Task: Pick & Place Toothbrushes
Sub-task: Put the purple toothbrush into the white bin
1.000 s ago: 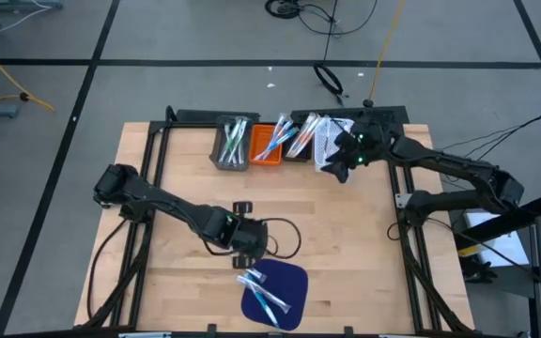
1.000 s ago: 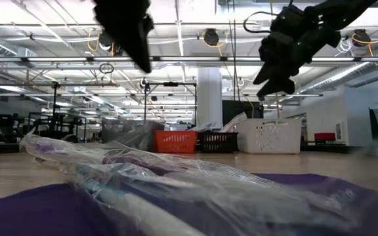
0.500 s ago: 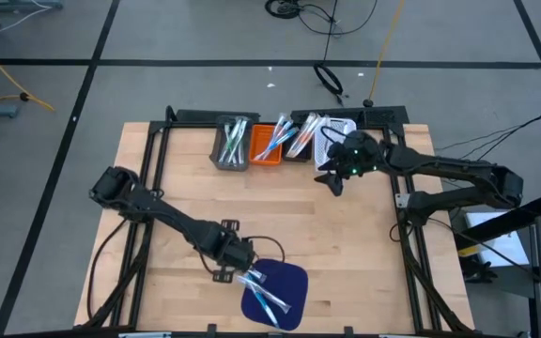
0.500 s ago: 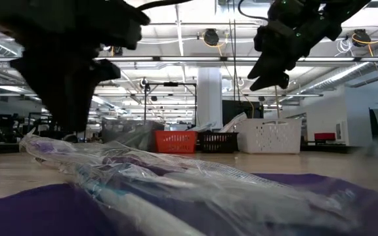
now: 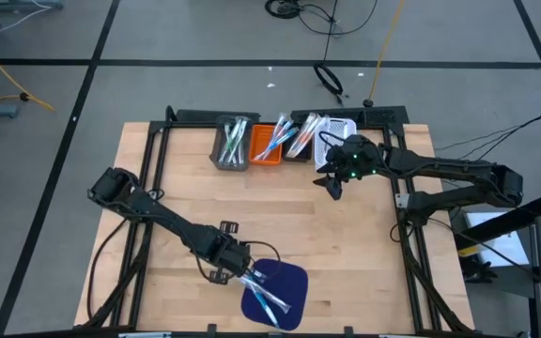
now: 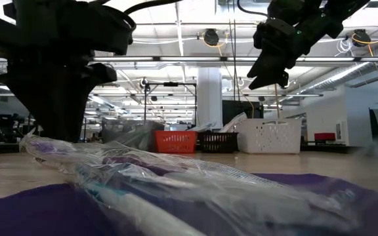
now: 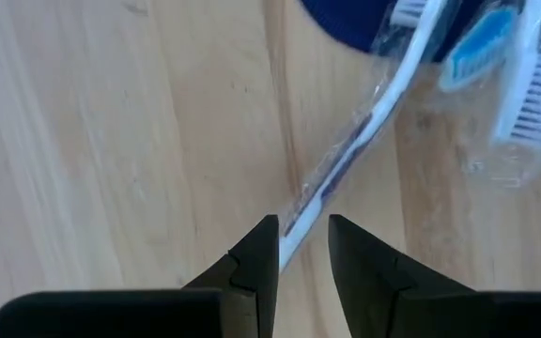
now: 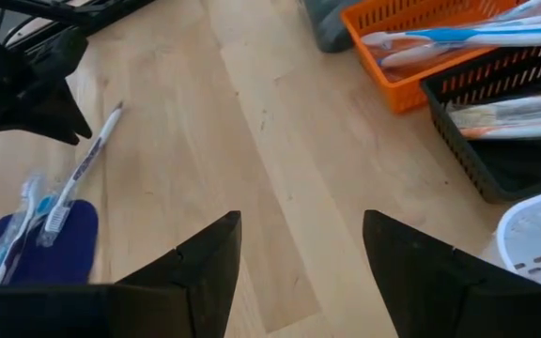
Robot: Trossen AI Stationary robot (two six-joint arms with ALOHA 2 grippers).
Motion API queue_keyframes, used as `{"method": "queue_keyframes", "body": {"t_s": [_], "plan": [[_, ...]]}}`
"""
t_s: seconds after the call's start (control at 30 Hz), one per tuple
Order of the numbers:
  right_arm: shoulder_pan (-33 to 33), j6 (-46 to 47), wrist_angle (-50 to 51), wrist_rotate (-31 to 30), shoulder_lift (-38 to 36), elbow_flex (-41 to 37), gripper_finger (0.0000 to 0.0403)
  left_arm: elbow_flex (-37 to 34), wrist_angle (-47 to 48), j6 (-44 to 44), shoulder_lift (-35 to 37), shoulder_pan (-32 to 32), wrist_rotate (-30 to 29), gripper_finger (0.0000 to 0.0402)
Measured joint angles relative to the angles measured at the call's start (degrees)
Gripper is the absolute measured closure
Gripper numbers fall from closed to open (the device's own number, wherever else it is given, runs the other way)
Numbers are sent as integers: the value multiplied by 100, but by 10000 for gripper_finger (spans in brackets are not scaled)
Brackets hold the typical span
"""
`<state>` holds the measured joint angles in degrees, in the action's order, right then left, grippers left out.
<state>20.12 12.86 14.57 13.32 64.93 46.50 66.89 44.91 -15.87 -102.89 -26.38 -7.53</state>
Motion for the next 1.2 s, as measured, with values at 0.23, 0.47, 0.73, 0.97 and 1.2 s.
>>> {"method": "queue_keyframes", "body": {"t_s": [0.23, 0.47, 0.73, 0.97, 1.2], "plan": [[2, -2, 0, 0, 0, 0, 189, 4, -307, 456, -196, 20, 187, 304], [2, 0, -213, 2, 0, -110, 191, 13, -305, 648, -516, 109, 256, 304], [3, 165, -752, 15, 2, -581, 191, 19, -307, 527, -534, 211, 402, 361], [4, 167, -835, 15, 0, -734, 191, 3, -277, 64, -381, 283, 35, 383], [2, 167, -1049, 31, 0, -863, 190, 15, -281, -536, 148, 473, -1144, 390]]}}
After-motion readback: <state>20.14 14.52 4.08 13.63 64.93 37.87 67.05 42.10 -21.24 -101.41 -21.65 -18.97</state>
